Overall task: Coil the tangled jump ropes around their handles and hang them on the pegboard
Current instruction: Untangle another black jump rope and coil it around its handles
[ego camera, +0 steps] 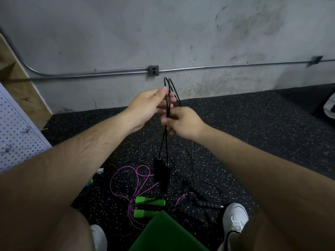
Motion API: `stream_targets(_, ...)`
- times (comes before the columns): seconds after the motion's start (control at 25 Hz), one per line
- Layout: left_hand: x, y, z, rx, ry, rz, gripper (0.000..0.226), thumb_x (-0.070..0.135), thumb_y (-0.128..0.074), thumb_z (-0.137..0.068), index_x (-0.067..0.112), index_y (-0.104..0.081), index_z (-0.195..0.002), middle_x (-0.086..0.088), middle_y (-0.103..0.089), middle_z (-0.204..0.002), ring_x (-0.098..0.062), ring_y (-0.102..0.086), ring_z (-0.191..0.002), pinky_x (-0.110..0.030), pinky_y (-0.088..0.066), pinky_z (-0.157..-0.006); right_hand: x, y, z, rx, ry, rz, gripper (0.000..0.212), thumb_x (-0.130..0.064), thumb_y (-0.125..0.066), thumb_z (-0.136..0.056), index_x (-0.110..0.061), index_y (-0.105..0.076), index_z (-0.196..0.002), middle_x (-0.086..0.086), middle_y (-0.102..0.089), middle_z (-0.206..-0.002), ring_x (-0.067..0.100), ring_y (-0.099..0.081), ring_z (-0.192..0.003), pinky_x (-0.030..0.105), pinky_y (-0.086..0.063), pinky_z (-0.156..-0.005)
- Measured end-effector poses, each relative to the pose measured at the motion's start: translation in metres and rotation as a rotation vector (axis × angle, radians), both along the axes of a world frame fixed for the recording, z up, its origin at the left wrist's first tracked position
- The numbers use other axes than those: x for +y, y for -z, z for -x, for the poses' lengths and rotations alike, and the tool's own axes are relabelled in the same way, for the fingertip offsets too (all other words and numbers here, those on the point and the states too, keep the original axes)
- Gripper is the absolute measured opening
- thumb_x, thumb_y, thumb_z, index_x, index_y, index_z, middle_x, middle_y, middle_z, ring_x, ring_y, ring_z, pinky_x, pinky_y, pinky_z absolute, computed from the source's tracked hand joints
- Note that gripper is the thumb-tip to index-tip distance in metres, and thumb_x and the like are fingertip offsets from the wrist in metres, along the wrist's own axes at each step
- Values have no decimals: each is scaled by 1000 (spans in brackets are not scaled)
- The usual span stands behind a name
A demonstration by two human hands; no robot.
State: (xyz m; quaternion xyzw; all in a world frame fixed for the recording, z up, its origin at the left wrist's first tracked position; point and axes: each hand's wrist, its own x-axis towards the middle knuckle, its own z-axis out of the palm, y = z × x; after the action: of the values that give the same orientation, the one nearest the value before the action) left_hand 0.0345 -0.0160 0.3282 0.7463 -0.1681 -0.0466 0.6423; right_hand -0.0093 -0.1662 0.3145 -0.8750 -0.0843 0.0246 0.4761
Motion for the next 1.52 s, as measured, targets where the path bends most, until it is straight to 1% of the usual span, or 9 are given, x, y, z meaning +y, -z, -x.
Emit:
stream_targets(0.12, 18, 21, 0, 96, 75, -88, 52, 60, -50, -96, 21, -66, -127, -3, -71, -124, -22, -65, -120, -47, -45, -109, 1, -22, -9, -134, 108, -175, 4, -13, -66, -96, -12, -69, -98, 5, -70, -78, 12, -65, -61, 26, -58, -59)
stream_targets(0.24, 20, 42, 14, 119, 209, -259, 30, 34, -45, -106, 24, -62, -128, 6, -73, -120, -11, -63, -121, -41, -40, -114, 2, -38, -17, -172, 148, -376, 14, -8, -66, -95, 1, -68, -105, 11, -69, -82, 15, -65, -66, 29, -59, -61)
stream_targets(0.56, 2, 44, 19, 38, 151, -291, 17, 13, -55, -103, 13, -71, -102, -2, -78, -100, -16, -73, -99, -34, -54, -94, -3, -43, -17, -222, 175, -532, 12, -10, -64, -97, 1, -68, -98, 11, -68, -83, 16, -65, -70, 36, -60, -71)
stream_targets(0.8, 1, 22, 11, 3, -80, -297, 17, 20, -59, -101, 20, -72, -90, 4, -76, -84, -9, -72, -74, -24, -54, -70, -11, -2, -1, 56, 205, 319, 51, -45, -37, -105, -2, -58, -124, 16, -67, -117, 24, -63, -93, 32, -47, -76)
stream_targets(1.0, 5, 8, 7, 161, -169, -102, 19, 19, -52, -105, 9, -68, -105, -5, -78, -94, -13, -76, -79, -17, -53, -59, 16, 38, 29, 155, 126, 322, 107, -87, -61, -66, -19, -32, -142, 5, -51, -136, 26, -55, -120, 44, -49, -100)
stream_targets(1.08, 7, 6, 7, 255, -182, 31, 19, 17, -51, -105, 5, -66, -110, -8, -78, -97, -16, -76, -81, -19, -55, -59, 25, 49, 33, 111, 154, 314, 110, -79, -73, -62, -23, -25, -144, 7, -45, -139, 27, -52, -124, 49, -48, -103)
stream_targets(1.28, 15, 9, 6, 341, -198, 196, 21, 16, -51, -105, 1, -64, -114, -12, -78, -99, -23, -76, -91, -37, -58, -91, 20, 49, 26, 41, 208, 280, 68, -36, -76, -77, -18, -32, -125, 8, -40, -124, 27, -57, -99, 38, -50, -85)
stream_targets(1.44, 42, 3, 14, 273, -169, -433, 42, 41, -48, -105, 5, -69, -100, -10, -78, -87, -21, -76, -78, -37, -61, -80, 4, 40, 18, -56, 227, 549, 62, -29, -72, -79, -19, -33, -127, 7, -34, -121, 32, -54, -106, 46, -50, -89)
stream_targets(1.52, 50, -3, 22, -21, -264, -918, 45, 41, -44, -103, 8, -68, -84, -4, -74, -71, -22, -73, -67, -28, -53, -63, -1, 37, 15, -148, 208, 742, 64, -30, -71, -80, -19, -34, -130, 8, -36, -125, 32, -51, -111, 49, -47, -93)
